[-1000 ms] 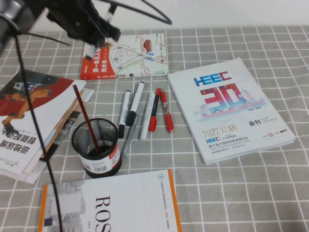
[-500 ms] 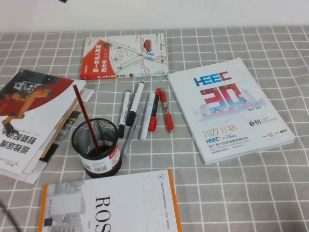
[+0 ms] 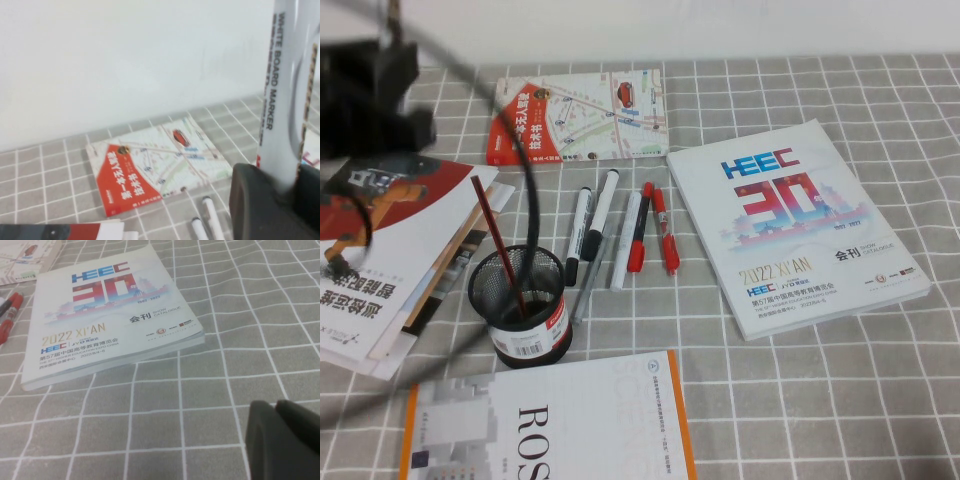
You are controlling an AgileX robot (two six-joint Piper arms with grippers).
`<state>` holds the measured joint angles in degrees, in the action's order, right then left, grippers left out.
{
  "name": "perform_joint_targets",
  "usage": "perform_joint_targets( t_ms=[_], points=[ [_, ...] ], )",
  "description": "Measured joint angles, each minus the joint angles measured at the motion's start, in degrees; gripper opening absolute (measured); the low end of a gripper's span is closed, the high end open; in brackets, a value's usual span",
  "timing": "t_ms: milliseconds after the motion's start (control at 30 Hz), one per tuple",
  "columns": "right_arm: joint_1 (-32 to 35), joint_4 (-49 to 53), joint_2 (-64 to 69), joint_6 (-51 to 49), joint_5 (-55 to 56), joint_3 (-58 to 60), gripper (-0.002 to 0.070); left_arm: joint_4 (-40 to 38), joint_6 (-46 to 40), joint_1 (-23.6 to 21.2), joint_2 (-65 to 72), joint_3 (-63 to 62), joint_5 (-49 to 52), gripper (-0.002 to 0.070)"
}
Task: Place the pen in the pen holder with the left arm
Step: Place the pen onto the pen holder
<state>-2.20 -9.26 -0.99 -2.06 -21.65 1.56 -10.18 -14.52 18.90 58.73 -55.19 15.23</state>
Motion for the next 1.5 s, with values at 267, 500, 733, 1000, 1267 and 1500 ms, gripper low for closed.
perform_joint_targets(
  t_ms=[267,500,733,1000,1267,1500],
  points=[
    [0.0,0.0,0.0,0.0,0.0,0.0,-0.0015,-0.8,0.2,0.0,-3.9,18.6,-17.5,0.0110],
    [0.0,0.0,0.0,0.0,0.0,0.0,-0.0015,-0.8,1.6,0.0,-2.4,21.9,-23.6,0.0110],
    [0.0,0.0,0.0,0.0,0.0,0.0,-0.0015,2.3,8.2,0.0,-1.1,25.8,-33.0,0.0110],
    [0.0,0.0,0.0,0.0,0.0,0.0,-0.0015,19.0,22.5,0.0,7.3,32.7,-53.5,0.0110],
    [0.0,0.0,0.0,0.0,0.0,0.0,-0.0015,21.7,26.4,0.0,18.2,32.8,-63.8,0.0110],
    [0.0,0.0,0.0,0.0,0.0,0.0,-0.0015,23.9,30.6,0.0,25.6,32.8,-67.6,0.0110]
  ],
)
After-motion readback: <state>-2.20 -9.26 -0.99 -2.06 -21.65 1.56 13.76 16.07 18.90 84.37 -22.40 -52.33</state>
